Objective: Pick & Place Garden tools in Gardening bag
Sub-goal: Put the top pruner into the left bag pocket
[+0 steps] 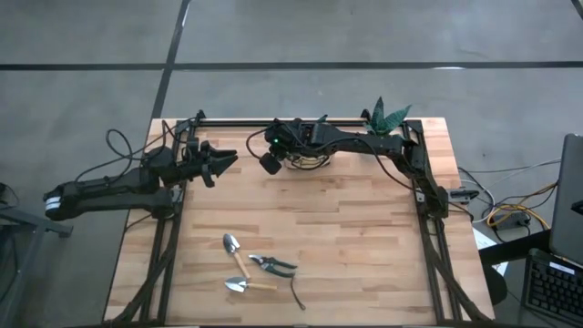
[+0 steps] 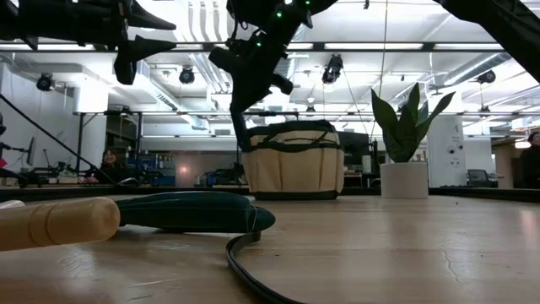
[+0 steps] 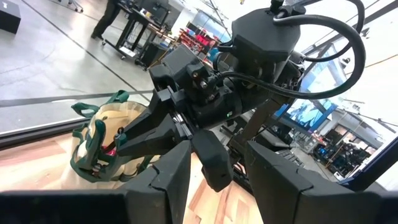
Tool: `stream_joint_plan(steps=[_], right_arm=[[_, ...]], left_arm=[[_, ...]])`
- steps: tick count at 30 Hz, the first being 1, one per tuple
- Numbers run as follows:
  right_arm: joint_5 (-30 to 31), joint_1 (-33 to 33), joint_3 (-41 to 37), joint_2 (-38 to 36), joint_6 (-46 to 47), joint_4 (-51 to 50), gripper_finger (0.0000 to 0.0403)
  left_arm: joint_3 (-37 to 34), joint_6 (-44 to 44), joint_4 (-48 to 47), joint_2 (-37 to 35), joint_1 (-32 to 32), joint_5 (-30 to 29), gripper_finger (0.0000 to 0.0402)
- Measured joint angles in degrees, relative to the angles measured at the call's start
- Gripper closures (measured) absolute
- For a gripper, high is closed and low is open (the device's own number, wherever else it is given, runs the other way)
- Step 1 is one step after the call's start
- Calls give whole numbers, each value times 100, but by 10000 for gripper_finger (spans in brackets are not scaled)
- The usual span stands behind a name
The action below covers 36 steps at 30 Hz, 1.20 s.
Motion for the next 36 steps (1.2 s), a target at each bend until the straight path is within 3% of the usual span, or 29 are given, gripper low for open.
stream_joint_plan(steps=[7,13,18,27,36], right_arm=[[1,-4,0,0,46,-22,316],[0,-4,0,0,21,-20,329],[-3,-9,0,0,-15,-37,335],[-2,-13,0,-30,92,-150,328],[222,-19,-2,-128,-283,-158,334]], left_arm=[[0,0,-4,2,0,2,246],[0,-287,-44,98,0,2,246],[0,-259,-58,486,2,-97,246],[0,-880,-57,1360,39,-1084,246],[0,-872,-34,1687,44,-930,246]])
